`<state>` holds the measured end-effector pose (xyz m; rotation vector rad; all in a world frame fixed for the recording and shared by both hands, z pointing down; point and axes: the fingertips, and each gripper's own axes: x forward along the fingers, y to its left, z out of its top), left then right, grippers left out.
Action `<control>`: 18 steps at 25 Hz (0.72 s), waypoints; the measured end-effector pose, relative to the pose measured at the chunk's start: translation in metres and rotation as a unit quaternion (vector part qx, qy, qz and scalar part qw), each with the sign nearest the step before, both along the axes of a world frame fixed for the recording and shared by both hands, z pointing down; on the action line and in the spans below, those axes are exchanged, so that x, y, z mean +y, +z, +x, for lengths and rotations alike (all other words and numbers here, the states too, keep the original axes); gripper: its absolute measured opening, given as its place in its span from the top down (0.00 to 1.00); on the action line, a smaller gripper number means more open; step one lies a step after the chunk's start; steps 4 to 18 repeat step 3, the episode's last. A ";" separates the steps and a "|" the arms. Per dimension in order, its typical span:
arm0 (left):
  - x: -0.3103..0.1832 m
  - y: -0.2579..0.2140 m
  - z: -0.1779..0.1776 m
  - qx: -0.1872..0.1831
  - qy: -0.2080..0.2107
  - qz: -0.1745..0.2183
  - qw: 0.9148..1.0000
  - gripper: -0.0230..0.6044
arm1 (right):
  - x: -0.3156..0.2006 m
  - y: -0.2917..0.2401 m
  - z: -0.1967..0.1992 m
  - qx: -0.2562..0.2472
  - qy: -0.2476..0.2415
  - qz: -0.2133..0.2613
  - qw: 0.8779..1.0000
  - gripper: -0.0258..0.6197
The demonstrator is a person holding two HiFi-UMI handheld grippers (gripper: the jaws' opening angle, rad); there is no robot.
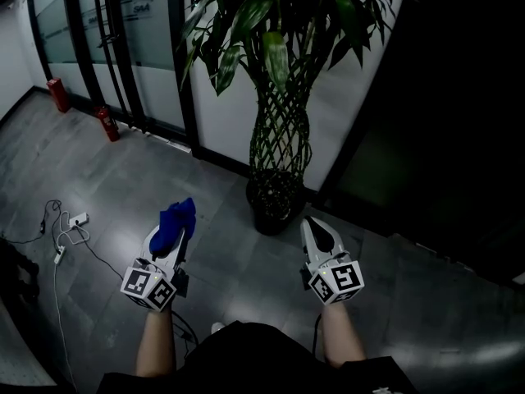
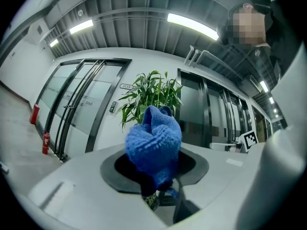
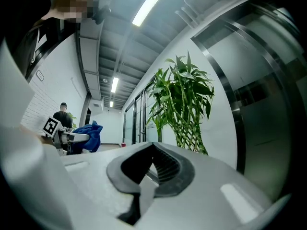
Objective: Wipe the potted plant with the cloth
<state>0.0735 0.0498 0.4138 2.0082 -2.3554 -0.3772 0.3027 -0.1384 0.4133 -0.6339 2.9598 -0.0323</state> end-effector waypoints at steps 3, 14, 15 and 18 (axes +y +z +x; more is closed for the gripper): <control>0.001 0.000 0.001 0.003 0.003 -0.002 1.000 0.72 | 0.002 -0.004 -0.003 -0.003 -0.003 0.001 1.000 0.96; 0.001 0.000 0.001 0.003 0.003 -0.002 1.000 0.72 | 0.002 -0.004 -0.003 -0.003 -0.003 0.001 1.000 0.96; 0.001 0.000 0.001 0.003 0.003 -0.002 1.000 0.72 | 0.002 -0.004 -0.003 -0.003 -0.003 0.001 1.000 0.96; 0.001 0.000 0.001 0.003 0.003 -0.002 1.000 0.72 | 0.002 -0.004 -0.003 -0.003 -0.003 0.001 1.000 0.96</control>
